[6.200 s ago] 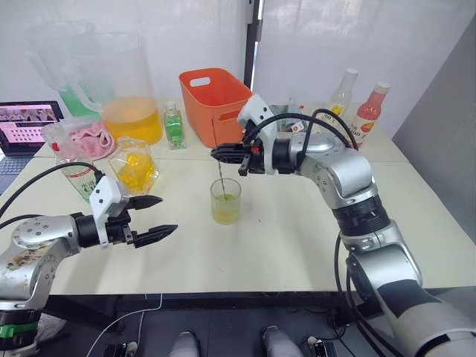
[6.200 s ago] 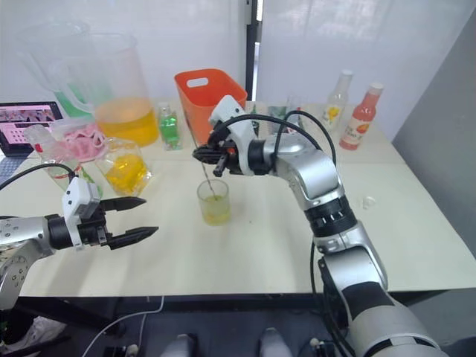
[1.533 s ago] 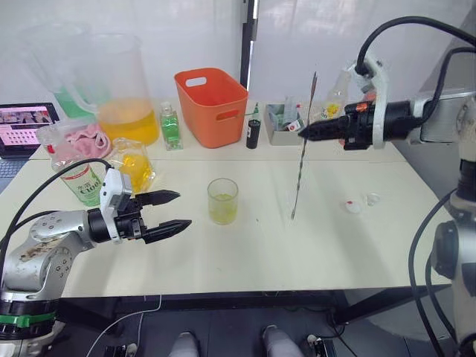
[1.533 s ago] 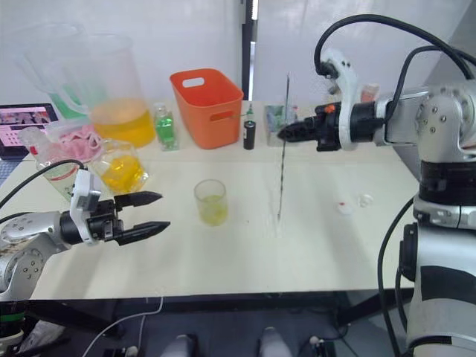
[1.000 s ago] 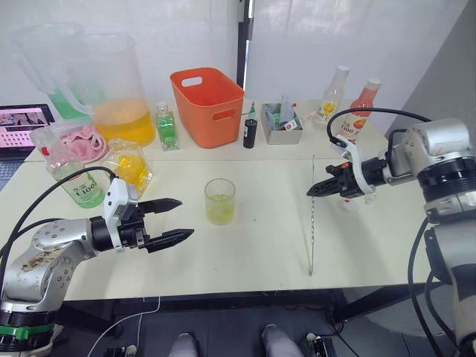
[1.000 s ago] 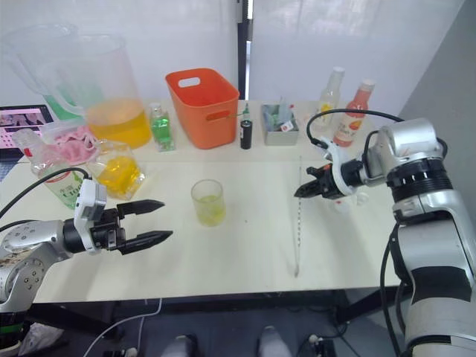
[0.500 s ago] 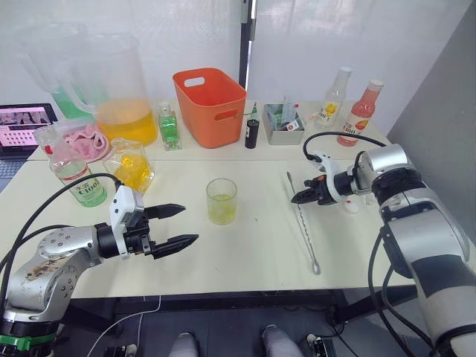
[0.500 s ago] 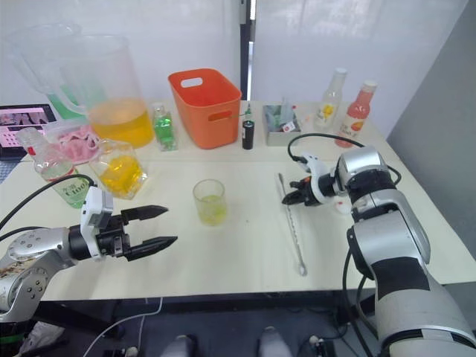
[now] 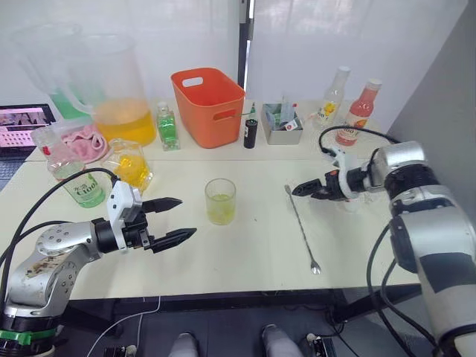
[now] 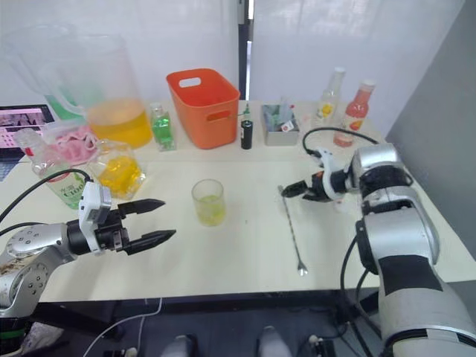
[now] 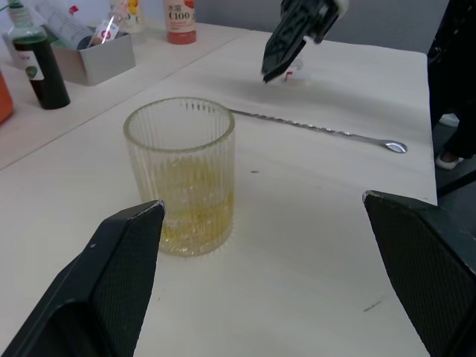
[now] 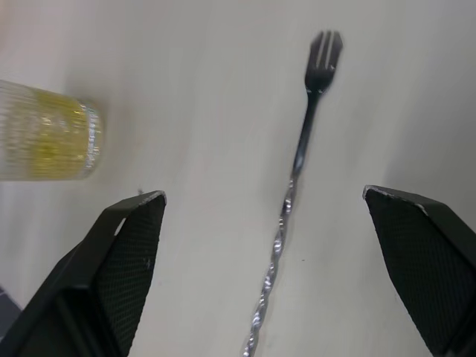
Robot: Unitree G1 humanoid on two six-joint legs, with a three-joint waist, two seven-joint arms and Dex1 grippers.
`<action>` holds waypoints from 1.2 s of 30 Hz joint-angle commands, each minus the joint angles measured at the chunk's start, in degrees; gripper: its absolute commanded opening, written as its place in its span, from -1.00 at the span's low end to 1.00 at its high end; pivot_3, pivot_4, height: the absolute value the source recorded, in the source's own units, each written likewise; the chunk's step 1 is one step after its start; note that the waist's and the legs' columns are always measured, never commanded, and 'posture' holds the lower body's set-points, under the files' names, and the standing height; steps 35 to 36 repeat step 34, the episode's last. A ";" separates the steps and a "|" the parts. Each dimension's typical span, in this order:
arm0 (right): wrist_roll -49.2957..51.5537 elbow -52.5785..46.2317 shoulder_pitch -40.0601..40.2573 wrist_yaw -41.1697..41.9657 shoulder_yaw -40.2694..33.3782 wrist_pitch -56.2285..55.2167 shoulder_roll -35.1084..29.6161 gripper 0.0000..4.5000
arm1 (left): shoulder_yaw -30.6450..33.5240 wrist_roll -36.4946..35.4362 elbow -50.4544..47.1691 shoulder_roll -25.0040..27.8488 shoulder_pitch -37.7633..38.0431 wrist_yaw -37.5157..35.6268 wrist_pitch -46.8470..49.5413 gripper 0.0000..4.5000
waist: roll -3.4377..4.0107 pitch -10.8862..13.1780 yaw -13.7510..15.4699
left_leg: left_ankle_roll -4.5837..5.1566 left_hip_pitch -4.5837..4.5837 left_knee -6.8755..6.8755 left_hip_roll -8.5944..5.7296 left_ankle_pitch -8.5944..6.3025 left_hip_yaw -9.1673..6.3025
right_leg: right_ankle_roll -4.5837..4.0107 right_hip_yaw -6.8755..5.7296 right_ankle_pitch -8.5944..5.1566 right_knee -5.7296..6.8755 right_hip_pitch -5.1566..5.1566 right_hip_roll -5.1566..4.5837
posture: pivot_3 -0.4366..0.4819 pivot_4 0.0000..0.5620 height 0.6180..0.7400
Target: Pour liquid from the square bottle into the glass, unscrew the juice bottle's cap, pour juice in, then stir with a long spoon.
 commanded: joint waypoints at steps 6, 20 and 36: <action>15.17 -50.40 26.10 -0.59 -23.51 0.06 -8.24 1.00 | 2.78 1.88 7.04 4.50 -0.41 -2.33 -0.52 1.00 | -0.02 -0.01 0.70 | -0.01 0.04 -0.08 0.00 -0.01 -0.05 | -0.02 -0.03 -0.17 0.05 0.00 0.00 | -0.05 -0.47 0.62; 13.88 -79.31 73.39 -11.97 -43.39 -34.97 2.75 1.00 | 4.25 13.16 20.85 1.23 4.68 1.89 -17.02 1.00 | -0.01 -0.05 1.54 | -0.02 0.27 0.11 -0.02 0.00 -0.01 | -0.06 0.01 -0.19 0.33 0.14 -0.03 | -0.05 -0.47 0.62; 9.76 -64.54 85.10 -14.07 -44.07 -63.81 3.80 1.00 | 6.34 14.15 26.05 -1.88 9.37 4.00 -22.05 1.00 | -0.02 -0.07 1.21 | -0.57 1.04 -0.01 -0.01 -0.34 0.00 | -0.19 0.02 -0.22 0.12 0.86 -0.05 | -0.05 -0.47 0.62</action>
